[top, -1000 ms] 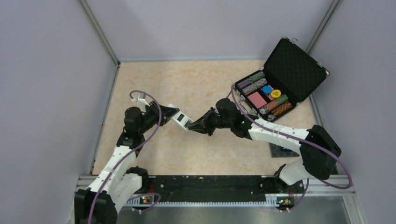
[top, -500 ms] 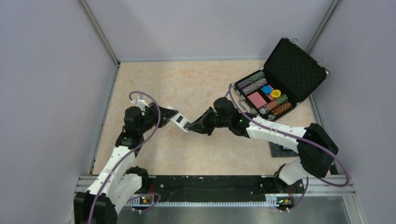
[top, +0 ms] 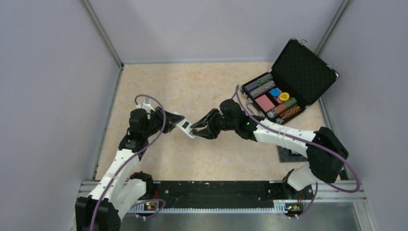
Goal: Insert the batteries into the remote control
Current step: Load the battery into the remote control.
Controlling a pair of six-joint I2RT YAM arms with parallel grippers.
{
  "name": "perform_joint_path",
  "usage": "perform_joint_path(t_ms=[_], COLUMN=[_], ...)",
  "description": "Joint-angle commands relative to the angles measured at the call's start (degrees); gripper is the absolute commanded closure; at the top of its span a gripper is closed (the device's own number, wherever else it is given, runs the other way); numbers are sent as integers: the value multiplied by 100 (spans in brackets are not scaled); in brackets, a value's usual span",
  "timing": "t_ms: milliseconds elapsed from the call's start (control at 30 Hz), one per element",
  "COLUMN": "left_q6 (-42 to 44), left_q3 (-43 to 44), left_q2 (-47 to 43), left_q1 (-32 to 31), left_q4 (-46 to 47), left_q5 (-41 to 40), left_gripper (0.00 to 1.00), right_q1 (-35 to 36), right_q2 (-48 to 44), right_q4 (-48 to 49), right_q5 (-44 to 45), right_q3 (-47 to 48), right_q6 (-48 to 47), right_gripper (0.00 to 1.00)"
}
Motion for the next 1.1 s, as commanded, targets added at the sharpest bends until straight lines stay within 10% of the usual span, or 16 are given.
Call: perform_joint_path(t_ms=[0, 500, 667, 1067], left_q6=[-167, 345, 523, 488], left_q3=[381, 766, 963, 1466], left_q2=[46, 168, 168, 438], left_q1=[-11, -2, -2, -2], left_q4=[368, 126, -374, -1004], left_q5=[-76, -403, -137, 1218], left_gripper=[100, 100, 100, 100], right_q1=[26, -176, -506, -700], right_q2=[-145, -1010, -809, -657], right_q4=[-315, -791, -1153, -1442], right_q5=[13, 30, -53, -1079], right_q3=[169, -92, 582, 1337], right_q6=[-140, -731, -2487, -5819], right_gripper=[59, 53, 50, 1])
